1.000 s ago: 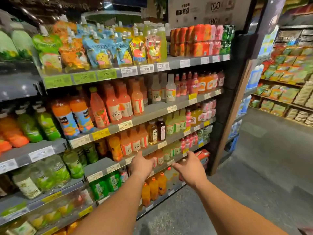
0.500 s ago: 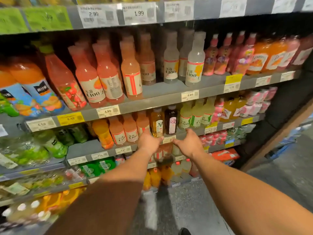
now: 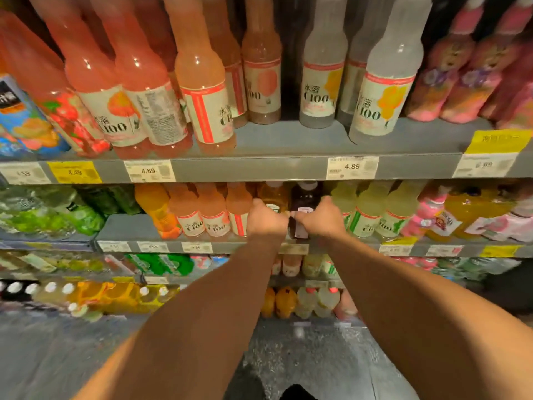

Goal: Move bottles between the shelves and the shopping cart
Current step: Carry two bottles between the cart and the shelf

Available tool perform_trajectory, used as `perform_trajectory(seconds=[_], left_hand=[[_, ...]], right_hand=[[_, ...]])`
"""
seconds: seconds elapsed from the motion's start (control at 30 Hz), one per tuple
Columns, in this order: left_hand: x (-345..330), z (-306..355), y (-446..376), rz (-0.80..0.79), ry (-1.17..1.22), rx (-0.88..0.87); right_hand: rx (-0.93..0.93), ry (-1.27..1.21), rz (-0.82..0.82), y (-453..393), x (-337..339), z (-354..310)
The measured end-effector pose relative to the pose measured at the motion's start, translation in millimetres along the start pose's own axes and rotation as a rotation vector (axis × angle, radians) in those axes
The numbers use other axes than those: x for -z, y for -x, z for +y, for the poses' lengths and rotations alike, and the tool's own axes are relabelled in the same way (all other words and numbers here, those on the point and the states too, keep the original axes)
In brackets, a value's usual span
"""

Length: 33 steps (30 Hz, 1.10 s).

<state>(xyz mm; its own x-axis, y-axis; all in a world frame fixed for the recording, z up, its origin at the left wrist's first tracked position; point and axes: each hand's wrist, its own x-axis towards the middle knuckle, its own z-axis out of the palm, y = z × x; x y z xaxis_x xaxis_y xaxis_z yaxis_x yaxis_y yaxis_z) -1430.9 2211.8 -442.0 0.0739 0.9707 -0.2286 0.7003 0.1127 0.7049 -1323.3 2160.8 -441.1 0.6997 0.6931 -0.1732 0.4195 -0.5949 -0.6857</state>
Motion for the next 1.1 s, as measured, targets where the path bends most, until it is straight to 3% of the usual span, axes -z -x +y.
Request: perform_trajectory(seconds=[0.3,0.7,0.9,1.1], left_hand=[[-8.3,7.9,-9.2,-0.01,-0.138,0.026],[5.7,-16.7,34.1,0.009,0.228,-0.04],[73.7,-24.4,65.2,0.007,0.257,-0.102],[190.3,-94.4,90.8,0.047,0.307,-0.137]], right_hand=[[0.03,-0.017,-0.075,-9.3,-3.0,4.5],[0.101,-0.209,0.048,35.6,-0.4,9.2],[0.157,-0.156,0.059,96.6,16.0,-37.2],[0.354,-0.057,-0.097,177.3,-6.7,-103.3]])
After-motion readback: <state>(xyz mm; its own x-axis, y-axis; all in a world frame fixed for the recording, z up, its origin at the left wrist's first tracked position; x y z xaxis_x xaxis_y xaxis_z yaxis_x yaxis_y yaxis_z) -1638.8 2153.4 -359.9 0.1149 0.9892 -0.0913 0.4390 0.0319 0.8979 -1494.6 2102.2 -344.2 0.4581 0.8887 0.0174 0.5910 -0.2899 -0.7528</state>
